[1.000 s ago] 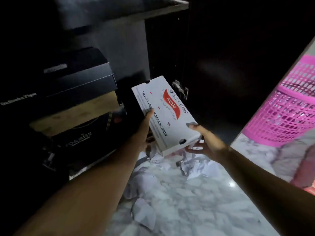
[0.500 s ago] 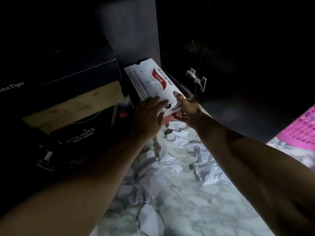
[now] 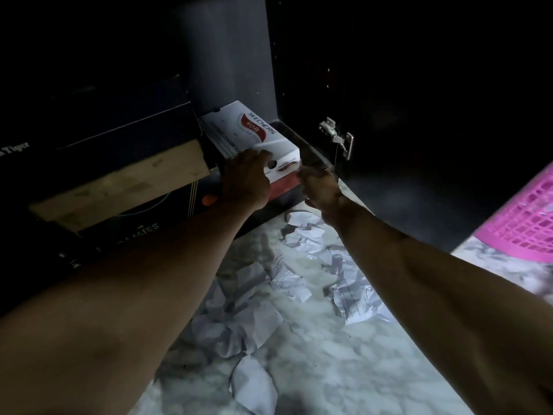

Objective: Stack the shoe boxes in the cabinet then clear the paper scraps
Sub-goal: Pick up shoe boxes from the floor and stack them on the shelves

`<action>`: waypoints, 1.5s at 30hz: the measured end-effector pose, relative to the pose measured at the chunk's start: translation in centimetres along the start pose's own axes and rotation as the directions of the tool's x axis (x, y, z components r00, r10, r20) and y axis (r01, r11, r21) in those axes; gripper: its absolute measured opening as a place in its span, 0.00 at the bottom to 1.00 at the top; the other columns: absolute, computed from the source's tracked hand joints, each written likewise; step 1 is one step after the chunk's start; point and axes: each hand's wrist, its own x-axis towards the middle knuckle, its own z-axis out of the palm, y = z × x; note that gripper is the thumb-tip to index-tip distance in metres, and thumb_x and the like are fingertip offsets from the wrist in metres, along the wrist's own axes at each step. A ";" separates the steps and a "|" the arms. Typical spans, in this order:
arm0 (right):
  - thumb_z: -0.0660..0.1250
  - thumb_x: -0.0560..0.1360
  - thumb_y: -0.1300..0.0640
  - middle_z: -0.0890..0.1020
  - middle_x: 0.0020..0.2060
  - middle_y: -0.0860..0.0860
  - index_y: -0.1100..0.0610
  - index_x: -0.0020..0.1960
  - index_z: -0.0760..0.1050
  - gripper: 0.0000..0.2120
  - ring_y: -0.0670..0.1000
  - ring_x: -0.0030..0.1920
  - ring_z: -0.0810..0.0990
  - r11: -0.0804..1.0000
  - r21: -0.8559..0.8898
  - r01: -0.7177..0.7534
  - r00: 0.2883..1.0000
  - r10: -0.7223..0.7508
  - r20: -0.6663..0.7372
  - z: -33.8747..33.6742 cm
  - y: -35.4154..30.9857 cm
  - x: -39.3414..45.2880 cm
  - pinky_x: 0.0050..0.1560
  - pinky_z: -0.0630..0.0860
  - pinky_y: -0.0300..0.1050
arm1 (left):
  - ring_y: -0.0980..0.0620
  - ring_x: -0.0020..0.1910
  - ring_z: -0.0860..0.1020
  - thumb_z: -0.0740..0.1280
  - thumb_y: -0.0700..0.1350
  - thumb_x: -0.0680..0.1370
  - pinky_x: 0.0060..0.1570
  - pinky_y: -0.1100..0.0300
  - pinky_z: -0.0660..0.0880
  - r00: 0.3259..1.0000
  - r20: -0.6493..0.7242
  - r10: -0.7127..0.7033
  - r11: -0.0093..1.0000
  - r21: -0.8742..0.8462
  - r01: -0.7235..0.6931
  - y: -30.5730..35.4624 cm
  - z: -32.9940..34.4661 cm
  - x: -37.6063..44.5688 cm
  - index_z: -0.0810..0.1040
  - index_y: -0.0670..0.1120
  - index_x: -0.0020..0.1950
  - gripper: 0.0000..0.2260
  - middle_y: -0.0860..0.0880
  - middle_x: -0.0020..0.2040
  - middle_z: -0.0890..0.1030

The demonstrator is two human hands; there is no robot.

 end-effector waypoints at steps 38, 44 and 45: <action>0.68 0.77 0.44 0.70 0.71 0.65 0.62 0.76 0.63 0.35 0.67 0.72 0.69 0.768 0.013 -0.640 0.340 0.299 -0.892 -37.0 19.6 -34.4 0.73 0.67 0.57 | 0.47 0.56 0.83 0.71 0.53 0.76 0.58 0.53 0.78 0.694 0.610 0.382 0.729 -0.661 0.180 45.0 10.0 -21.7 0.79 0.56 0.60 0.13 0.53 0.58 0.85; 0.63 0.65 0.33 0.82 0.56 0.57 0.55 0.58 0.78 0.32 0.60 0.56 0.82 0.823 0.146 -0.549 0.404 0.415 -0.815 -33.0 21.2 -39.0 0.59 0.79 0.54 | 0.49 0.46 0.85 0.66 0.66 0.69 0.50 0.51 0.81 0.582 0.744 0.327 0.812 -0.536 0.229 38.7 9.1 -22.0 0.81 0.57 0.49 0.17 0.55 0.46 0.86; 0.63 0.65 0.33 0.83 0.54 0.56 0.54 0.56 0.78 0.30 0.58 0.54 0.82 0.831 0.190 -0.523 0.389 0.431 -0.814 -33.1 21.5 -39.0 0.58 0.78 0.52 | 0.50 0.46 0.85 0.66 0.67 0.72 0.50 0.51 0.81 0.575 0.747 0.333 0.796 -0.550 0.254 38.6 9.3 -21.7 0.81 0.57 0.51 0.18 0.54 0.47 0.87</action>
